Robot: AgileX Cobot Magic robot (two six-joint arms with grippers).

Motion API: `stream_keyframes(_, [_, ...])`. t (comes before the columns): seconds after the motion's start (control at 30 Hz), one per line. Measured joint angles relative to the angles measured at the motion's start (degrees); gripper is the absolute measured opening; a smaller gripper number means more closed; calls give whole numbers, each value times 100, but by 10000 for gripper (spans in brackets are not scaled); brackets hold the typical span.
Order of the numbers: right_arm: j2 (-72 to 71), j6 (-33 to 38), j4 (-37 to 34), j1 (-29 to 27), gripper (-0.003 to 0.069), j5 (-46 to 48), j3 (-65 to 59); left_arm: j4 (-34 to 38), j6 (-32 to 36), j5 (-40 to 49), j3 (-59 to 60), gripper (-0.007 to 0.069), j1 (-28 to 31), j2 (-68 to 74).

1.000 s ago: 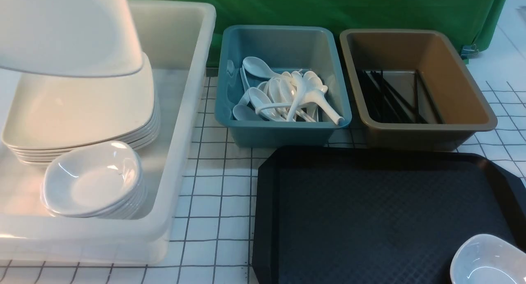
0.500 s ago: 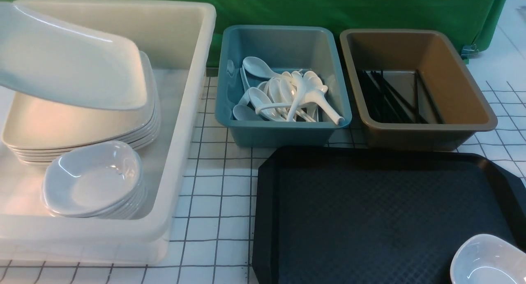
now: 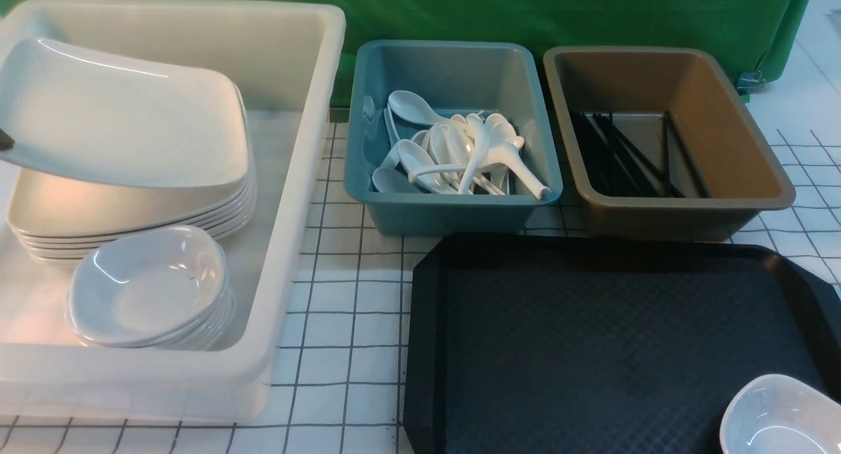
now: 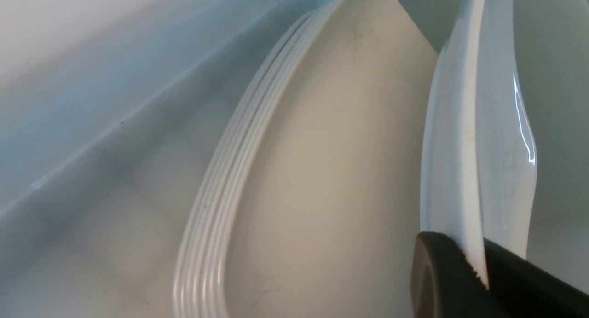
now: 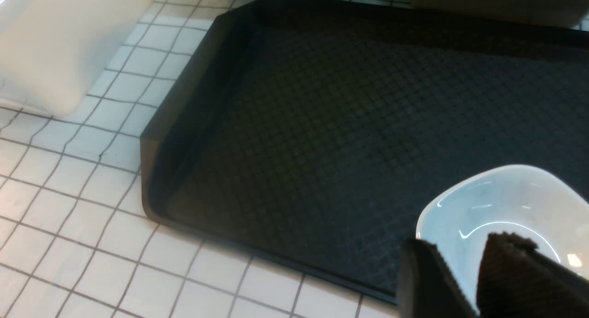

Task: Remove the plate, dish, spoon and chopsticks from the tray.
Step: Use the left arm to put the plate into the large storage box on the left, then use the right arm to grab a small plate from the dinner plate

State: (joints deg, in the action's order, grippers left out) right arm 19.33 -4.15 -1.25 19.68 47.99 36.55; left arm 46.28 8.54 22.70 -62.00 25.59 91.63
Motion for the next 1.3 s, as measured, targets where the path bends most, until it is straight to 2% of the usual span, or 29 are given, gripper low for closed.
stream_keyframes(0.13, [0, 3, 0, 0, 239, 0, 0, -286, 37, -49, 0, 25, 0, 0])
stream_keyframes(0.27, [0, 8, 0, 0, 239, 0, 0, -619, 39, -101, 0, 79, 0, 12])
stream_keyframes(0.5, [0, 11, 0, 0, 239, 0, 0, -827, 141, -114, -48, 253, 0, 155])
stream_keyframes(0.57, [0, 8, 0, 0, 240, 0, 0, -1100, 208, -80, -57, 316, 0, 163])
stream_keyframes(0.73, [0, 8, 0, 0, 240, 5, 0, -1408, 229, 306, -161, 355, 0, 163])
stream_keyframes(0.9, [0, -1, 0, 0, 240, 66, 0, -1555, 287, 627, -168, 327, 0, 76])
stream_keyframes(1.0, [0, -2, 0, 0, 239, 126, 0, -1603, 287, 892, -214, 267, 0, -50])
stream_keyframes(1.03, [6, -9, 0, 0, 232, 183, 0, -1604, 261, 1068, -269, 216, 0, -138])
stream_keyframes(1.17, [178, -13, 0, 0, 139, 389, 0, -1547, 191, 1825, -532, 50, 0, -401])
stream_keyframes(1.3, [575, -13, 0, 0, 30, 612, 0, -1510, 251, 2724, -629, -2, 0, -594])
